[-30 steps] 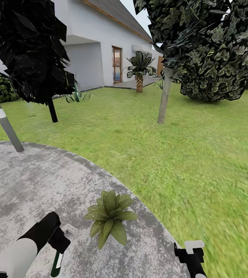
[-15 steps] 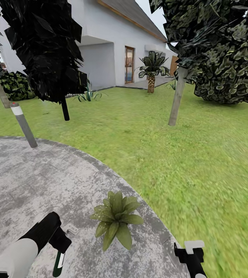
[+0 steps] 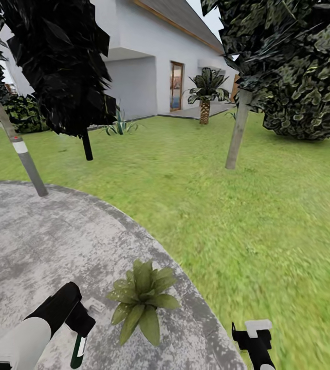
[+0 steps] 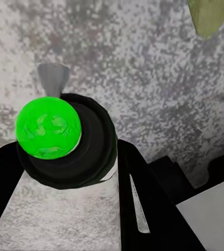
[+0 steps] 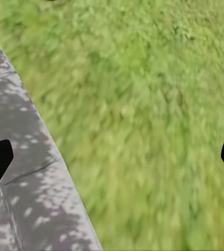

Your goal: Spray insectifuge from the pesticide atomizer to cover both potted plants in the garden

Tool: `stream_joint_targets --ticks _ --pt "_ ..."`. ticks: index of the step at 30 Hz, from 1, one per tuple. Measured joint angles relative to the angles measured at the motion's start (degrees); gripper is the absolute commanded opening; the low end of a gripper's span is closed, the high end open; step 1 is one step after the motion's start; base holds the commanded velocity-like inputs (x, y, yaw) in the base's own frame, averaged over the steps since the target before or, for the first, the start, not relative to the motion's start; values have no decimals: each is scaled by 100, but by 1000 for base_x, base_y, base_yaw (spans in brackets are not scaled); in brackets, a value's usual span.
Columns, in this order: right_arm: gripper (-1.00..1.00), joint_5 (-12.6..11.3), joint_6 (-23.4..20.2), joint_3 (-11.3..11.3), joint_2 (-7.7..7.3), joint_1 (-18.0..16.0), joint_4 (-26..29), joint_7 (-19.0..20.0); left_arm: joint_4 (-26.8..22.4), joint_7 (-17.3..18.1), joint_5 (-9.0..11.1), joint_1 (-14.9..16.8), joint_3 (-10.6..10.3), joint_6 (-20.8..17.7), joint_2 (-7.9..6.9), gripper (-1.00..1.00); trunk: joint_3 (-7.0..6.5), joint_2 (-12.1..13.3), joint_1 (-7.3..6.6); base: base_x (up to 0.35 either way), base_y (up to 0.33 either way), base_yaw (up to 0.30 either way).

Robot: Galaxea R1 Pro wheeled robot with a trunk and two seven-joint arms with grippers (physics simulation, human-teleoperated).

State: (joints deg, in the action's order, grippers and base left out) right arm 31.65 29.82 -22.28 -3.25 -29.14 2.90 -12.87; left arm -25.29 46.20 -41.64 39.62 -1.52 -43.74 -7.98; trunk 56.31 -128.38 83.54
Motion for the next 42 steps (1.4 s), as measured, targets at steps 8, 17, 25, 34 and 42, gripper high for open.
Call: stream_joint_targets --ticks 8,17,25,34,42 --pt "100 -1 -1 -2 0 0 0 -7 -1 2 2 -77 2 4 -19 -100 0 0 2 13 -11 255" --pt "100 -1 -1 0 -7 0 1 -11 1 -1 1 -78 2 9 -8 -100 0 0 2 62 -143 36" --pt "100 -1 -1 -1 -7 0 0 -16 -6 2 0 -79 8 6 0 -100 0 0 2 -137 -133 219" --pt "100 -1 -4 -1 -7 0 0 -16 -9 2 8 -79 8 5 1 -100 0 0 2 -3 -3 276" --pt "100 -1 -3 0 -2 0 1 -14 -8 0 9 -78 8 9 9 -100 0 0 0 80 -108 112"
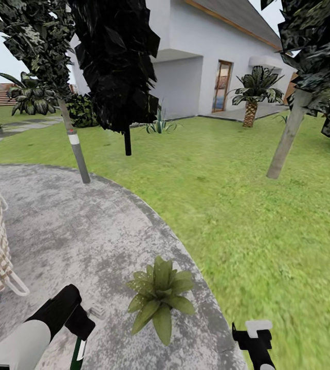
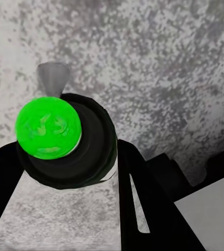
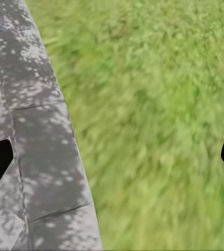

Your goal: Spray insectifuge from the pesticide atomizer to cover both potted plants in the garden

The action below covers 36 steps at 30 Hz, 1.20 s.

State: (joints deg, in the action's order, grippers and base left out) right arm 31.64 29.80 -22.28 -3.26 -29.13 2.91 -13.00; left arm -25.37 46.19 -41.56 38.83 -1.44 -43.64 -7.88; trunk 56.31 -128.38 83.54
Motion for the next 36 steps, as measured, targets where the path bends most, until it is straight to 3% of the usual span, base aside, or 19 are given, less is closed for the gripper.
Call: stream_joint_targets --ticks 9,15,30,33,36 --pt "100 0 2 -2 2 0 -9 6 -2 2 0 0 8 -4 -9 -100 0 0 2 43 -63 156" --pt "100 1 1 0 2 -1 -10 5 -2 1 1 -1 8 -2 -10 -100 0 0 4 -182 -135 234" --pt "100 1 1 -1 3 0 -3 7 -85 126 -4 7 -28 -3 -16 -100 0 0 1 -18 -26 8" --pt "100 2 2 -1 -3 0 -7 11 -88 309 -28 46 -58 0 -20 -100 0 0 1 0 0 0" --pt "100 8 2 -2 -14 13 -9 21 -96 799 -130 82 -95 8 -33 -100 0 0 1 0 0 0"
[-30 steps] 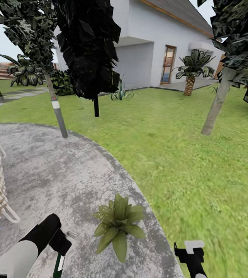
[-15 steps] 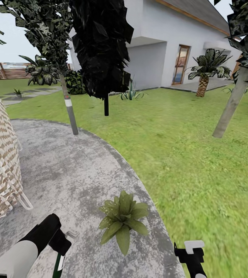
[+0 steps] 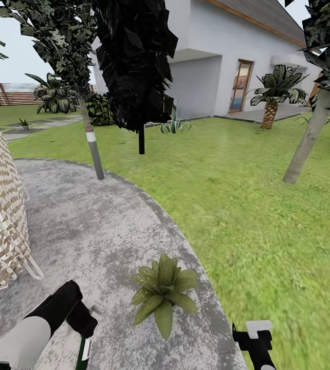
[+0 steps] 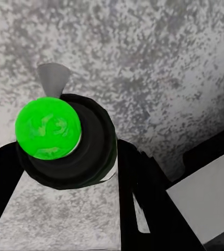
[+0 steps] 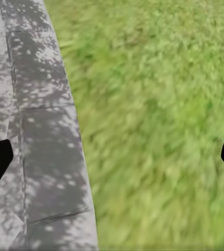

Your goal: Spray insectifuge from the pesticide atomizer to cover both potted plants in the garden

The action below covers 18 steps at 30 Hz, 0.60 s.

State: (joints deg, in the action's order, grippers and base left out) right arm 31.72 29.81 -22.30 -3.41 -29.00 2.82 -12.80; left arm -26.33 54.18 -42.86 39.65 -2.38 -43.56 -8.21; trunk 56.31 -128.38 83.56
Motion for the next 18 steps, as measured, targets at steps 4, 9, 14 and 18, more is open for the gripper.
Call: stream_joint_targets --ticks 4,9,14,18 --pt "100 -5 -1 0 -9 11 6 -4 -3 445 -404 22 -113 3 10 -100 0 0 0 0 0 0" --pt "100 -8 -8 2 -10 12 8 -15 -18 985 -860 47 -109 11 -20 -100 0 0 -2 172 -118 133" --pt "100 -8 -8 2 -9 12 7 -16 -20 992 -896 72 -105 10 42 -100 0 0 -2 208 -208 252" --pt "100 -7 -7 2 -11 13 9 -17 -17 989 -889 107 -106 7 52 -100 0 0 0 37 -268 28"
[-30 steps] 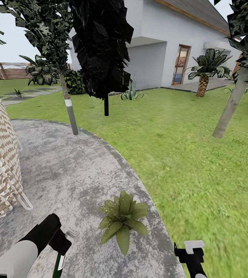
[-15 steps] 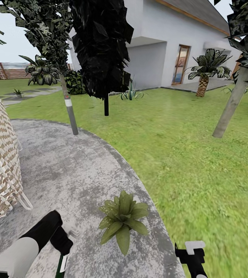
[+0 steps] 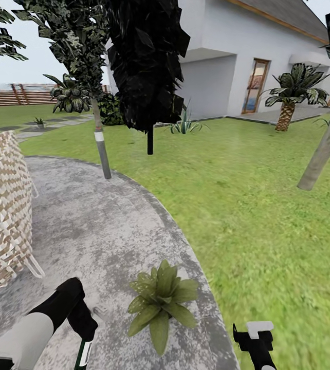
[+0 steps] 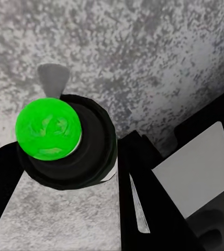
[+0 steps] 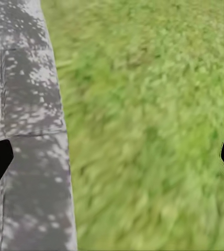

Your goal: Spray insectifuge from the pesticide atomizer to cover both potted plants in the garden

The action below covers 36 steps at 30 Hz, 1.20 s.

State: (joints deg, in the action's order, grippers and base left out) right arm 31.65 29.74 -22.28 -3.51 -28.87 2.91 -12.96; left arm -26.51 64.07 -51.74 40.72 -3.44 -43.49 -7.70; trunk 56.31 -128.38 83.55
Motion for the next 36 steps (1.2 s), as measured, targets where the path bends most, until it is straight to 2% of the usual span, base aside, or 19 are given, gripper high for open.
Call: stream_joint_targets --ticks 9,13,16,17,24,32,36 --pt "100 0 0 0 0 0 0 -2 0 0 1 5 0 -9 0 -100 0 0 1 -95 -273 1" --pt "100 0 -1 0 1 -1 -1 -4 -3 8 -1 54 -3 -16 -13 -100 0 0 -1 89 -265 210" --pt "100 0 -1 0 1 -1 -1 -3 -3 212 -8 152 -7 3 -58 -100 0 0 -2 207 -225 275" --pt "100 0 -1 0 1 -1 -1 -2 -3 429 -72 166 -7 22 -68 -100 0 0 -2 227 -214 276" --pt "100 -2 0 -3 0 0 -1 -3 -2 502 -127 170 -15 29 -79 -100 0 1 1 118 -233 203" --pt "100 0 0 0 0 0 0 0 -1 503 -134 172 -17 26 -83 -100 0 0 3 -200 -213 8" --pt "100 -1 -1 -1 1 0 -1 -3 -2 507 -141 175 -15 29 -96 -100 0 0 1 -87 -67 181"
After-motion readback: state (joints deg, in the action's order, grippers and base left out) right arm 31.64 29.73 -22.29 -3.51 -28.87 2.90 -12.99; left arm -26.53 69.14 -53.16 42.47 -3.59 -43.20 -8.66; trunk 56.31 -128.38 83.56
